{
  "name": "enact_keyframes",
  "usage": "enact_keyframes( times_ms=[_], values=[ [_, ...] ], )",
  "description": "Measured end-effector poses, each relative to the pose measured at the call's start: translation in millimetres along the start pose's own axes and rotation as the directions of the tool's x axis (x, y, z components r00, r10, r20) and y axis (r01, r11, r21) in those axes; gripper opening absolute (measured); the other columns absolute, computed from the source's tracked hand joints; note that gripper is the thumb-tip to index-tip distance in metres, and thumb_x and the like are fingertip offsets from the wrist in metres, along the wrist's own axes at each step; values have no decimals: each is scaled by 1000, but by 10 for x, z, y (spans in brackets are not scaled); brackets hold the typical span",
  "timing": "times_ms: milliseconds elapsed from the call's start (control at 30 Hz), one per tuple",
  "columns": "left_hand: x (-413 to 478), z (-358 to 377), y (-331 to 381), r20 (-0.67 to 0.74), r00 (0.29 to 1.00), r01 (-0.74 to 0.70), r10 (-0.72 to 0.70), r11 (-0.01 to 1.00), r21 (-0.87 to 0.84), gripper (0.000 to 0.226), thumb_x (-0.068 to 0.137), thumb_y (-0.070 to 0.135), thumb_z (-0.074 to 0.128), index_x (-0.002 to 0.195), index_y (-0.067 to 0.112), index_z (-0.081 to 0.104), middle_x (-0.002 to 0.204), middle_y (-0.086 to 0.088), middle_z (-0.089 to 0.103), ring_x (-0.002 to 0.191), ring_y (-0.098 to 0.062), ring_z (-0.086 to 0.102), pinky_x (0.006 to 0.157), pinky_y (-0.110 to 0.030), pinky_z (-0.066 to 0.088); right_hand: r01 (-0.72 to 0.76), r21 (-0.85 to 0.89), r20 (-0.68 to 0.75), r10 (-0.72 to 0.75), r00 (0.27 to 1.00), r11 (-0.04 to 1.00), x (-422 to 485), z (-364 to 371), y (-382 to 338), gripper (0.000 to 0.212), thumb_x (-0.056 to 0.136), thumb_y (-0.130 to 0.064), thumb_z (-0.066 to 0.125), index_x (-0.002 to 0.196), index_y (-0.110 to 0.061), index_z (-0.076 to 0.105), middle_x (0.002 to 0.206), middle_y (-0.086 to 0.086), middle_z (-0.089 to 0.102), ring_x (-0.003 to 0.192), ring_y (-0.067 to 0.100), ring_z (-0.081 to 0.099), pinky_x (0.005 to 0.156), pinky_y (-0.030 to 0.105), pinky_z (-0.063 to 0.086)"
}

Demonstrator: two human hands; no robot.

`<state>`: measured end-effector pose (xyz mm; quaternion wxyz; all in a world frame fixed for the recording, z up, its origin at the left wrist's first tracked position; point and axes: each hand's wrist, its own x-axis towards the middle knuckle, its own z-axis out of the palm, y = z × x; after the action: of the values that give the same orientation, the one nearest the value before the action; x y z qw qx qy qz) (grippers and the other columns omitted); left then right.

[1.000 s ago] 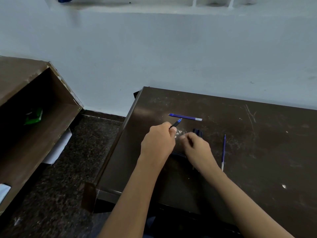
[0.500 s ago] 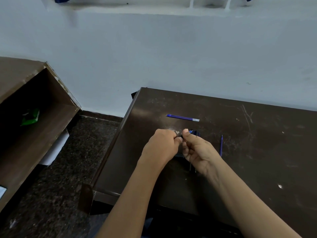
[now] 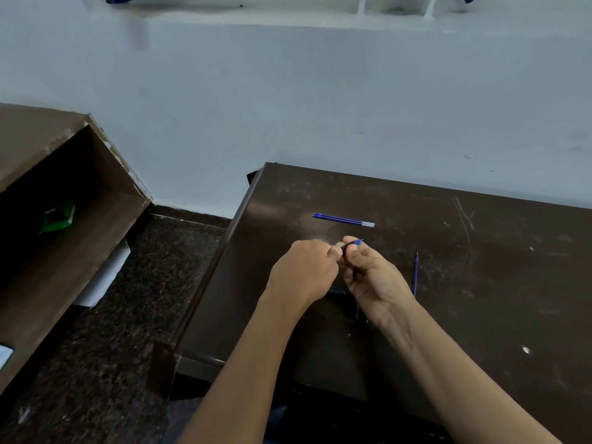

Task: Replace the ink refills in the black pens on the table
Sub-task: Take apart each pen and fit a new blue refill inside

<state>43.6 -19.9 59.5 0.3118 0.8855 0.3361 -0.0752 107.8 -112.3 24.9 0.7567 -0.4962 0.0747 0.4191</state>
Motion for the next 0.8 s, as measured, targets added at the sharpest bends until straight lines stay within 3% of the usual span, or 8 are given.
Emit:
enact_keyframes(
  times_ms=[133,233,367,433,500,600,700,800],
  values=[
    [-5,11,17,-49,998,-40,36,996,-79,37,99,35,36,72,17,54,70,2,53,59,-7,48,54,-22,34,28,79,104,-36,994,996,19,9,-59,21,96,-3,46,94,-10,66,78,1,70,63,7,66,55,18,53],
    [-31,30,18,-68,995,-81,76,994,-73,39,99,32,37,62,23,42,66,5,48,55,-6,44,50,-22,30,26,16,104,-27,994,1000,15,18,-57,10,91,-17,59,88,-11,67,71,0,68,58,5,64,55,18,53],
    [-33,17,5,-39,994,-100,99,995,-11,27,99,29,38,77,19,49,72,3,51,57,-7,46,51,-20,30,12,-24,57,-11,998,1000,24,-8,-19,7,87,-15,65,85,-8,65,72,2,67,55,4,62,56,16,53],
    [-27,21,-4,-51,994,-91,91,996,5,22,99,30,38,85,18,49,78,2,53,59,-7,46,51,-20,31,-8,23,60,6,998,1000,29,-14,-33,6,90,-6,59,92,-8,64,81,4,68,61,5,64,59,16,54],
    [-34,18,-7,-67,994,-83,84,996,13,18,99,32,38,90,18,45,79,3,52,60,-7,46,51,-20,31,-21,58,80,16,997,998,41,-21,-55,19,93,3,49,100,-9,62,90,4,70,68,8,68,64,19,54],
    [-42,11,-10,-75,991,-109,110,994,21,16,99,32,39,99,18,48,87,0,57,67,-8,51,57,-22,36,-22,40,97,18,995,999,39,-16,-69,17,93,-4,52,102,-10,64,91,4,72,72,10,69,70,23,53],
    [-57,3,-8,-78,990,-116,120,992,44,15,99,30,40,88,20,44,84,1,53,61,-6,46,51,-20,31,-22,-41,75,25,997,999,27,0,-41,7,88,-16,64,87,-11,68,75,1,71,63,5,66,65,20,55],
    [-33,3,2,-81,993,-79,86,994,80,23,100,29,37,83,17,46,84,-2,54,60,-8,45,52,-20,31,-14,-48,45,17,999,999,18,-1,-21,6,88,-9,63,84,-10,68,72,3,70,56,5,63,60,17,54]
  ],
)
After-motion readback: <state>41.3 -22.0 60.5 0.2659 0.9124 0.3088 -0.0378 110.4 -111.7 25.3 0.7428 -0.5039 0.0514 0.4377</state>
